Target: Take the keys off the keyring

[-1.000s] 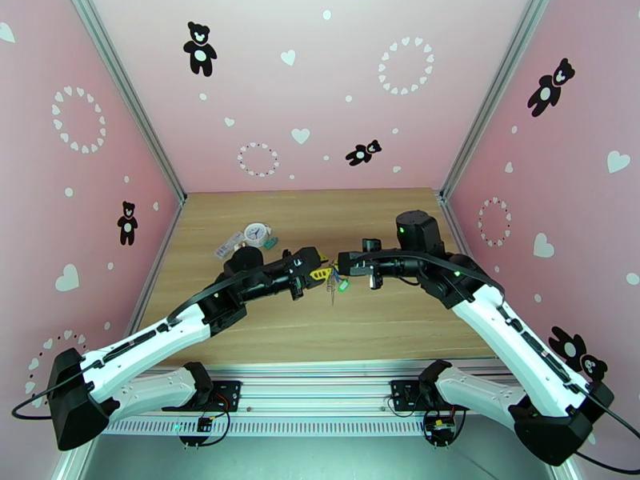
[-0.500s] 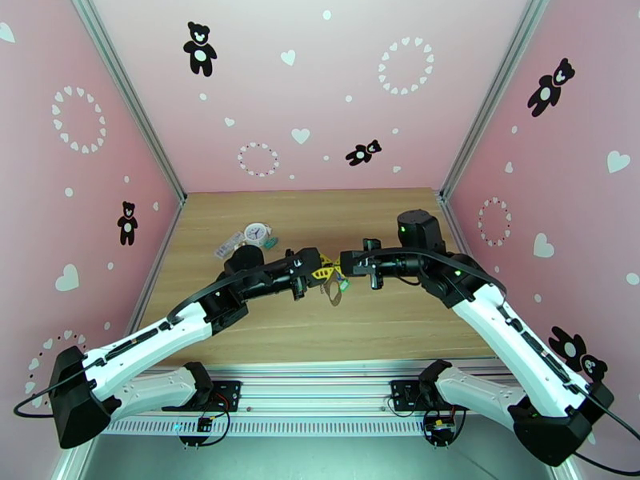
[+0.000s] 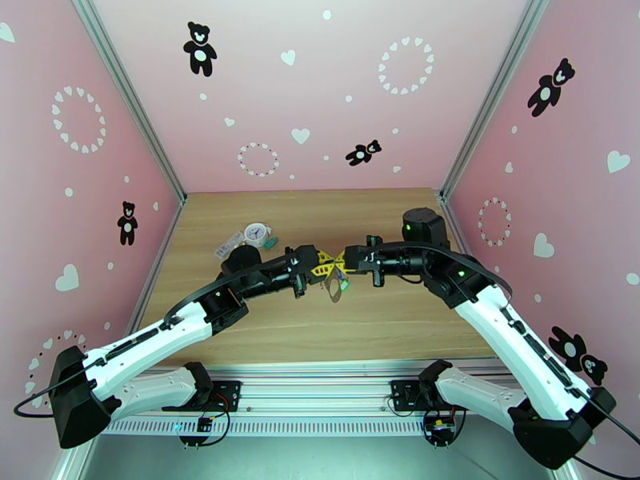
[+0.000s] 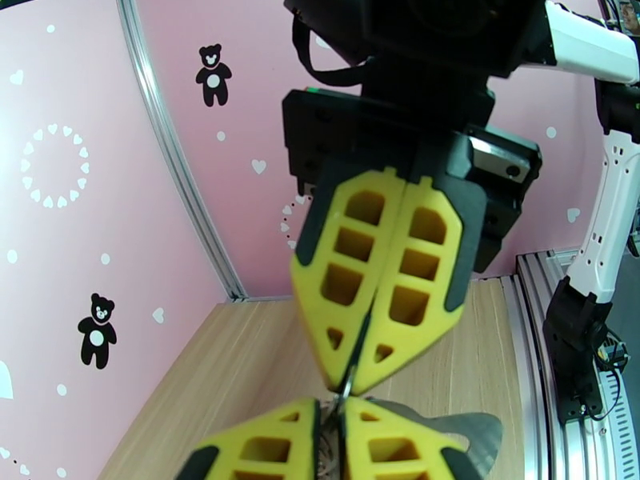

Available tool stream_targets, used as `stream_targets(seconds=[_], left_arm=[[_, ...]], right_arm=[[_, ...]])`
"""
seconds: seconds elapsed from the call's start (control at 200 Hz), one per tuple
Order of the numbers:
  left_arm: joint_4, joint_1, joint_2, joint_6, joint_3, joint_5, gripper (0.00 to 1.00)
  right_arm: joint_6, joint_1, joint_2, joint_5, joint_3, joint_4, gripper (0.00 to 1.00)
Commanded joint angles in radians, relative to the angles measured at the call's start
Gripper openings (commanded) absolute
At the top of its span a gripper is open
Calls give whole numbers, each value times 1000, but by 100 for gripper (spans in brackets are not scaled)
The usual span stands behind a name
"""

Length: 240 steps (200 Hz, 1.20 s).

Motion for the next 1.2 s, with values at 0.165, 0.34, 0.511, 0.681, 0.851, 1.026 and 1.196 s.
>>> stream_targets(seconds=[0.165,0.34,0.511,0.681,0.851,1.026,1.196], left_arm=[[37,12,7,-21,-2,34,13],[39,12,12,-22,1,36,8],[35,13,10,-16,4,31,4],[40,18,-2,-10,5,25,0],[39,24,-12,-4,7,41,0],[34,29,-20,-6,10,46,0],[28,29,-21,-11,14,63,0]], right_arm=[[43,-2,-24,-60,2,53,0],[56,-3,-20,-60,2,61,0],[64,-3,-19,-53,10,42,0],[73,-3,-26,-33,34,-24,13],[139,-6,-52,19,36,-57,25],[259,-19,-92,121,12,-60,29],[359,-20,-105,223,-33,-58,34]])
